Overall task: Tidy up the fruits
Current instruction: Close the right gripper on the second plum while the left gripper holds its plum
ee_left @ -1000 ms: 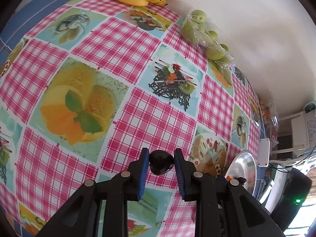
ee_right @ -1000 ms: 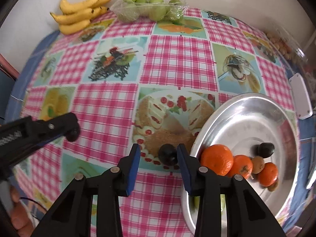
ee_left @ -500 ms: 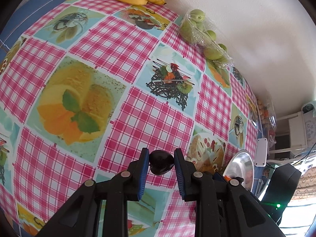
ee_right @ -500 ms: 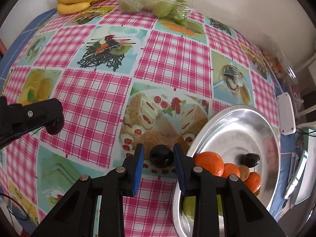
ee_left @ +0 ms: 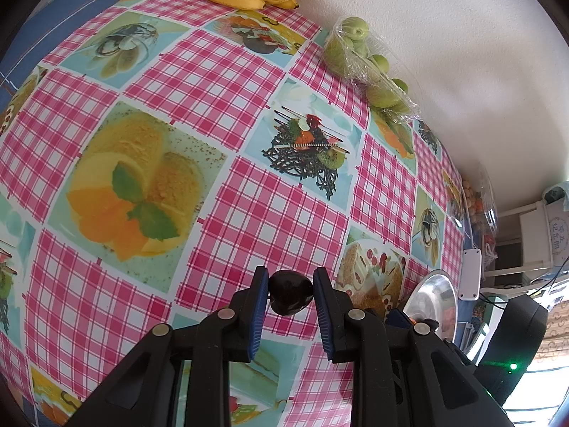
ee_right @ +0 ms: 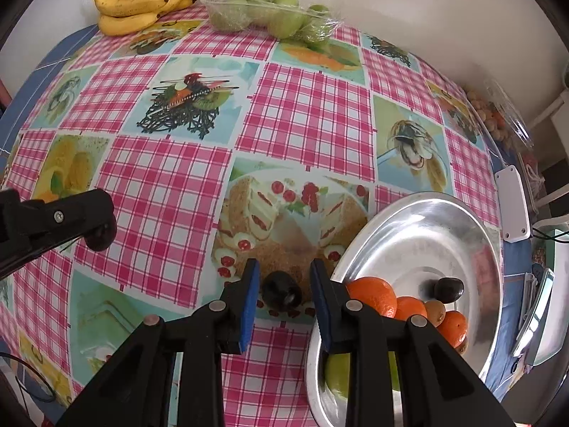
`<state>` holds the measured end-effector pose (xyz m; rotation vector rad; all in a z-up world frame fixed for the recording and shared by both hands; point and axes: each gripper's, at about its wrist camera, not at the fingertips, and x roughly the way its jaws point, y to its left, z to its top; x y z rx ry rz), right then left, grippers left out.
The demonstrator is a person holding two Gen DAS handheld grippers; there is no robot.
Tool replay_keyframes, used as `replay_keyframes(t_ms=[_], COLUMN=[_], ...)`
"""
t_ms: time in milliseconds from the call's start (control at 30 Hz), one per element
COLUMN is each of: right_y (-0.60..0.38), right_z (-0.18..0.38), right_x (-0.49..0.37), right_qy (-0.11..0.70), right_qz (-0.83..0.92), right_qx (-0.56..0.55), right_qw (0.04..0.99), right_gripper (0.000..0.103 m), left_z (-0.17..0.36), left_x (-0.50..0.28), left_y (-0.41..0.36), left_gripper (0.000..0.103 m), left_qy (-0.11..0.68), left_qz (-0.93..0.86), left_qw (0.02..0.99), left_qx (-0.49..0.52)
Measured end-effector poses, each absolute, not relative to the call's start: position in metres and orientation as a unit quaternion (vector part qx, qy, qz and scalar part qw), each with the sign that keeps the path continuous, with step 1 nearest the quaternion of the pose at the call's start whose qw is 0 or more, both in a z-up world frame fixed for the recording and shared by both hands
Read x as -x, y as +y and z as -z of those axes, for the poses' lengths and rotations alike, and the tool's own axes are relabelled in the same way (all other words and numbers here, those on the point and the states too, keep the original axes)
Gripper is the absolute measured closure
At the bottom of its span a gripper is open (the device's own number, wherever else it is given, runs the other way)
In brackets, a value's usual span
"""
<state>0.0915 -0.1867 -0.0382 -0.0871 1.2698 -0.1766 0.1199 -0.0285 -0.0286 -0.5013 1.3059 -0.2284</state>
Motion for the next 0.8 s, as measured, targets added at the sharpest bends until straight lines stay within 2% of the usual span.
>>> replay_keyframes(t_ms=[567,800], right_y=[-0.173,-0.178], right_z=[0.052,0.044], right_x=[-0.090,-0.088], right_qy=[0.605,0.598], right_qz=[0.085,0.082], right_qx=[0.091,0.069], right_qw=[0.786,0.794], right_gripper=[0.077,0.078], left_z=[0.029,0.027], left_x=[-0.120,-0.120], left_y=[-0.028,-0.027], left_gripper=[0.075,0.075], left_qy=[0.600,0.598], left_qz=[0.103,0.102], left_qw=[0.759,0.761], left_qx=[0.231,0.231])
